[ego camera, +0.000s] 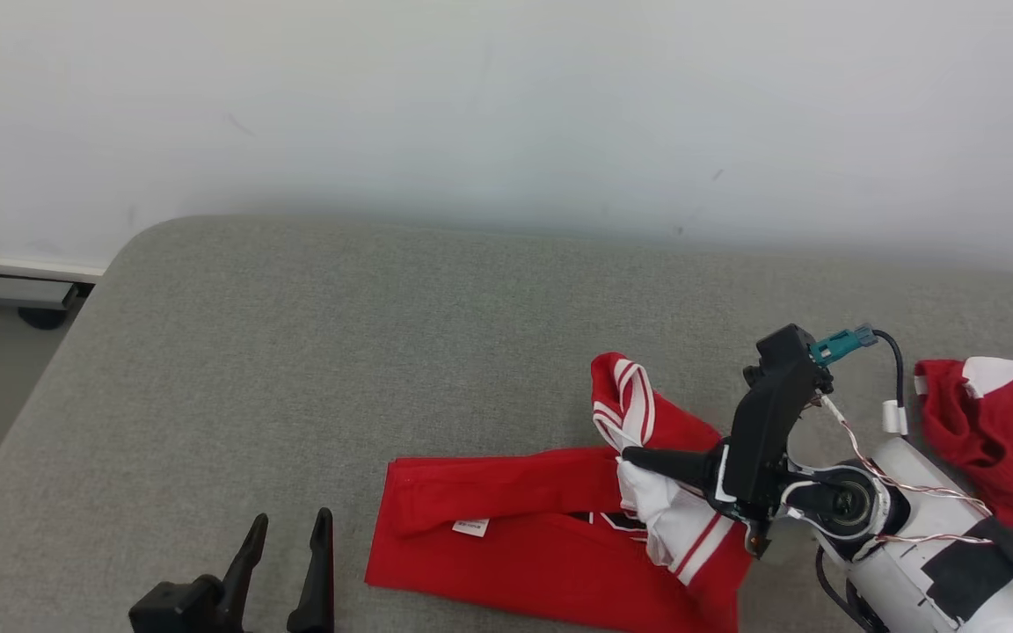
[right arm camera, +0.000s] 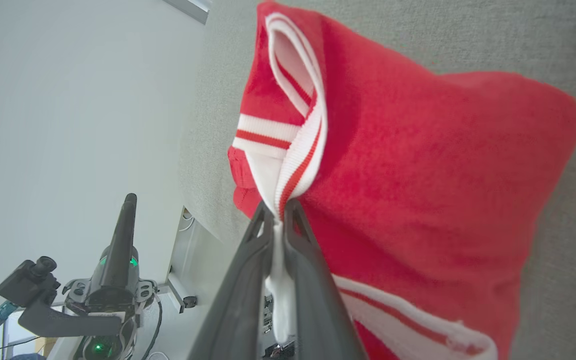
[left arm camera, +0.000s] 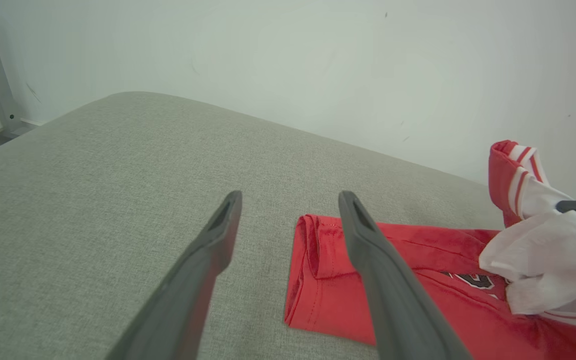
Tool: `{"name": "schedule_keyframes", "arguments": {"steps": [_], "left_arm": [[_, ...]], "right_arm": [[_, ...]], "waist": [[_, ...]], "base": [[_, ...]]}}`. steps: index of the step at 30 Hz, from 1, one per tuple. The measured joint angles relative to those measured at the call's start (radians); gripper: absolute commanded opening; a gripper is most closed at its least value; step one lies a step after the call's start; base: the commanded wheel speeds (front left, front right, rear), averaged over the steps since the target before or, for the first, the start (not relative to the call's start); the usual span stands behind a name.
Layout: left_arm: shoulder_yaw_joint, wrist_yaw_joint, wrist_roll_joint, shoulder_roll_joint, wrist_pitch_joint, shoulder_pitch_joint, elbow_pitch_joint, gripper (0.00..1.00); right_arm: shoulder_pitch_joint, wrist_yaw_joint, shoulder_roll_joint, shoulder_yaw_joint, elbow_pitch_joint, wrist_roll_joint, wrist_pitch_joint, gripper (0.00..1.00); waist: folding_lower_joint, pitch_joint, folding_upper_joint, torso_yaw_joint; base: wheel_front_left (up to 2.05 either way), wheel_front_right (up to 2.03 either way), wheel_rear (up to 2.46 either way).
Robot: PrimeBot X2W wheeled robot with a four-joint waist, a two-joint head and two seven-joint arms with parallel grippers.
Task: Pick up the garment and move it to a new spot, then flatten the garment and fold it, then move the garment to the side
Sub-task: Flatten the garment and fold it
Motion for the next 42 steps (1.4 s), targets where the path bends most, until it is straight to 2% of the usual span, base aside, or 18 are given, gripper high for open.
{"name": "schedule_keyframes", "arguments": {"steps": [7, 19, 42], "left_arm": [[-0.022, -0.009, 0.0, -0.021, 0.007, -0.021, 0.013, 1.0], [-0.024, -0.017, 0.0, -0.031, 0.007, -0.039, 0.036, 1.0], [-0.033, -0.026, -0.003, -0.057, 0.005, -0.073, 0.085, 1.0]], "right_arm": [[-0.018, -0.07, 0.046, 0.008, 0.004, 0.003, 0.014, 0.0], [-0.074, -0.113, 0.127, 0.006, 0.053, 0.011, 0.0, 0.0], [-0.116, -0.122, 0.169, 0.03, 0.197, -0.035, -0.031, 0.0]], "waist": [[0.0, 0.006, 0.0, 0.051], [0.0, 0.019, 0.0, 0.12], [0.0, 0.04, 0.0, 0.194]], "base": [[0.0, 0.0, 0.0], [0.0, 0.0, 0.0], [0.0, 0.0, 0.0]]}}
